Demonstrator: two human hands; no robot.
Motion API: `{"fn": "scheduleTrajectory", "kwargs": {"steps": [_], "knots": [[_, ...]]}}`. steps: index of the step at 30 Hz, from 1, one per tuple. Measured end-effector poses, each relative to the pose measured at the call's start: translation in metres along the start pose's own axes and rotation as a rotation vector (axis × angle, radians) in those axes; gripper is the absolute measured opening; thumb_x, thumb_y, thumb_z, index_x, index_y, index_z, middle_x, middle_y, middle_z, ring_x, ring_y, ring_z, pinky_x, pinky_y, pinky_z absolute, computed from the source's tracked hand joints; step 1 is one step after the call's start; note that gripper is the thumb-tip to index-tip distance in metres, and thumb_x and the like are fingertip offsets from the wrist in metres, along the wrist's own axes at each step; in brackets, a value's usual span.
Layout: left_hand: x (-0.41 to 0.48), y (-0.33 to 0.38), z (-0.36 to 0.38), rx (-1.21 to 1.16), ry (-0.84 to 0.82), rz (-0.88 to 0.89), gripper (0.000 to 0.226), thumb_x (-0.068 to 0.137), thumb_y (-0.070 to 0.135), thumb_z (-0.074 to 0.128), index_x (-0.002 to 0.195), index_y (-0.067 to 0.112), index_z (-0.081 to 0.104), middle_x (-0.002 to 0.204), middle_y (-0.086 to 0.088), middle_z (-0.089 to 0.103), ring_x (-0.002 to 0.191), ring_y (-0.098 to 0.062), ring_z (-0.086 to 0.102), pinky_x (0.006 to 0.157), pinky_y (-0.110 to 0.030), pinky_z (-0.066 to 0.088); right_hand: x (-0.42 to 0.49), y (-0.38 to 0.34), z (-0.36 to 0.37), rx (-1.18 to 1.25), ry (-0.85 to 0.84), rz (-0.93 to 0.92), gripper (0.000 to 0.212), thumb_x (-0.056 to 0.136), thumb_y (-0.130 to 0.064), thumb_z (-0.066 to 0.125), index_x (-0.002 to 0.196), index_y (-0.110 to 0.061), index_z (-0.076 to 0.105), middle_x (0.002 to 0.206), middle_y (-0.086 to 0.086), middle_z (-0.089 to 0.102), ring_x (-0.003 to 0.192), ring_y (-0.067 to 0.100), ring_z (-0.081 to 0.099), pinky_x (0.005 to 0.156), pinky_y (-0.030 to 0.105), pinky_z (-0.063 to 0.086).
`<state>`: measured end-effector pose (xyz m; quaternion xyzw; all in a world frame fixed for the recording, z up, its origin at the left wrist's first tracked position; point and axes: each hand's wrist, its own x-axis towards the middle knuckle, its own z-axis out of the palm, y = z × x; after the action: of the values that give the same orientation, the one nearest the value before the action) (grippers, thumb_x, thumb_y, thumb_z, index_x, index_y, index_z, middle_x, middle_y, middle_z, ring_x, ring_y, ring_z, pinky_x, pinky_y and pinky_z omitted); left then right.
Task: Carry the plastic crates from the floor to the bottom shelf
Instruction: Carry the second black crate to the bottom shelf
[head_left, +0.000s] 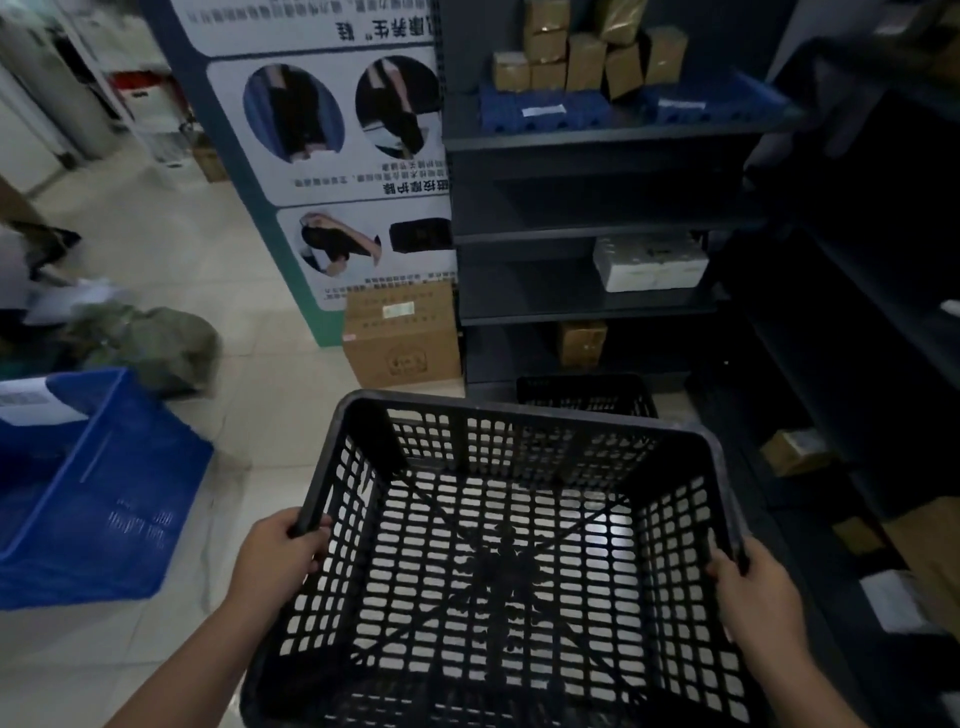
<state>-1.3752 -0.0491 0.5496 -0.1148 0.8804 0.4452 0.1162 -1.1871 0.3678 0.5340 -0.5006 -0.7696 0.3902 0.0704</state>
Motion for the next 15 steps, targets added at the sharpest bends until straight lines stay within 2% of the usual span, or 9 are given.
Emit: {"fn": "scheduleTrajectory", "kwargs": {"steps": [3,6,9,12,15], "knots": [[0.055,0.033,0.036,0.021,-0.032,-0.004,0.018,0.084,0.005,0.069,0.085,0.023,0.073,0.062,0.005,0.073,0.051,-0.017,0.066,0.051,-0.027,0.05,0.053,-0.017,0.011,0.01,0.005,0.039,0.024,0.095,-0.021,0.053,0.116,-0.014,0.063,0.093,0.007,0.065,0.094,0.032,0.061,0.08,0.04,0.047],[0.107,0.067,0.072,0.026,-0.071,-0.007,0.017,0.083,0.005,0.07,0.086,0.021,0.073,0.063,0.001,0.073,0.05,-0.019,0.065,0.057,-0.033,0.055,0.105,-0.037,0.013,-0.007,0.009,0.073,0.024,0.095,-0.022,0.051,0.114,-0.013,0.062,0.096,0.008,0.066,0.094,0.033,0.062,0.082,0.044,0.05],[0.154,0.095,0.107,0.011,-0.096,-0.004,0.017,0.084,0.007,0.069,0.085,0.024,0.073,0.064,0.005,0.073,0.047,-0.012,0.063,0.051,-0.027,0.05,0.155,-0.058,0.016,-0.022,0.023,0.107,0.027,0.096,-0.025,0.05,0.116,-0.011,0.061,0.099,0.011,0.067,0.092,0.032,0.061,0.079,0.043,0.048],[0.206,0.116,0.144,-0.001,-0.135,-0.011,0.017,0.085,0.007,0.069,0.085,0.023,0.073,0.064,0.006,0.074,0.045,-0.012,0.062,0.049,-0.025,0.048,0.21,-0.076,0.027,-0.025,0.037,0.124,0.03,0.096,-0.024,0.049,0.122,-0.011,0.059,0.103,0.011,0.067,0.096,0.032,0.061,0.079,0.041,0.047],[0.258,0.128,0.182,-0.012,-0.163,-0.042,0.017,0.085,0.007,0.068,0.086,0.023,0.072,0.065,0.006,0.074,0.044,-0.011,0.061,0.048,-0.025,0.047,0.26,-0.092,0.044,-0.065,0.033,0.136,0.026,0.097,-0.024,0.049,0.116,-0.01,0.06,0.099,0.012,0.068,0.092,0.033,0.061,0.077,0.041,0.048]]}}
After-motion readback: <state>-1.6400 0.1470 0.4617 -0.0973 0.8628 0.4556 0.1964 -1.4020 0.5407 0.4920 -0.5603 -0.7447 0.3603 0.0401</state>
